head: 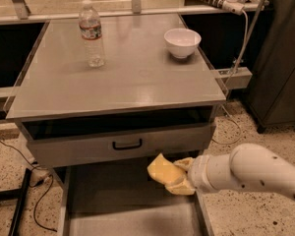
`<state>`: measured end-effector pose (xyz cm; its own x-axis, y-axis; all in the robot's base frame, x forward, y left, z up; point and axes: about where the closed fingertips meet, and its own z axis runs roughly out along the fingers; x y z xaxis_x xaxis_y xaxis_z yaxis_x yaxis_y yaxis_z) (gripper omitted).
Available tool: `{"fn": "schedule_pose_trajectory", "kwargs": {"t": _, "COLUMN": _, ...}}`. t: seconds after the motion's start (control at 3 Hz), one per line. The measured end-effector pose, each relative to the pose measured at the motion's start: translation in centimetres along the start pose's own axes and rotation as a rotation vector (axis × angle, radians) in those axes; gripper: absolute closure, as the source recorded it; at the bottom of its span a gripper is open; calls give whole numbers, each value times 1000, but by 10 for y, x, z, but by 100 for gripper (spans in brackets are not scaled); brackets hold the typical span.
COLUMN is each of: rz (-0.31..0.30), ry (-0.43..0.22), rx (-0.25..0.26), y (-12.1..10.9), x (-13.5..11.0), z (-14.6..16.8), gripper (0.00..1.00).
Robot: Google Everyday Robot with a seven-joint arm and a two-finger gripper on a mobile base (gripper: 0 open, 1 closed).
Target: Place sponge into middle drawer
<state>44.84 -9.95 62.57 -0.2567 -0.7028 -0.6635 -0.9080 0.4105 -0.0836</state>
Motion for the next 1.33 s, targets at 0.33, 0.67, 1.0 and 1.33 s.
{"fn": "schedule_pose_trajectory", "kwargs": {"t": 0.33, "rz": -44, "ry": -54, "rx": 25, "y": 15, "x": 19, "z": 37, "gripper": 100}}
{"fn": "schedule_pose_trajectory", "kwargs": {"t": 0.67, "rz": -44, "ry": -53, "rx": 24, "y": 16, "x": 18, "z": 36, "gripper": 100}}
{"fn": "schedule_pose_trajectory", "kwargs": {"t": 1.0, "rz": -33, "ry": -51, "rx": 11, "y": 18, "x": 22, "z": 46, "gripper": 100}}
{"fn": "schedule_pose_trajectory", "kwargs": {"t": 1.33, "rz": -1, "ry": -40, "rx": -30, "y": 32, "x": 49, "z": 93, "gripper": 100}}
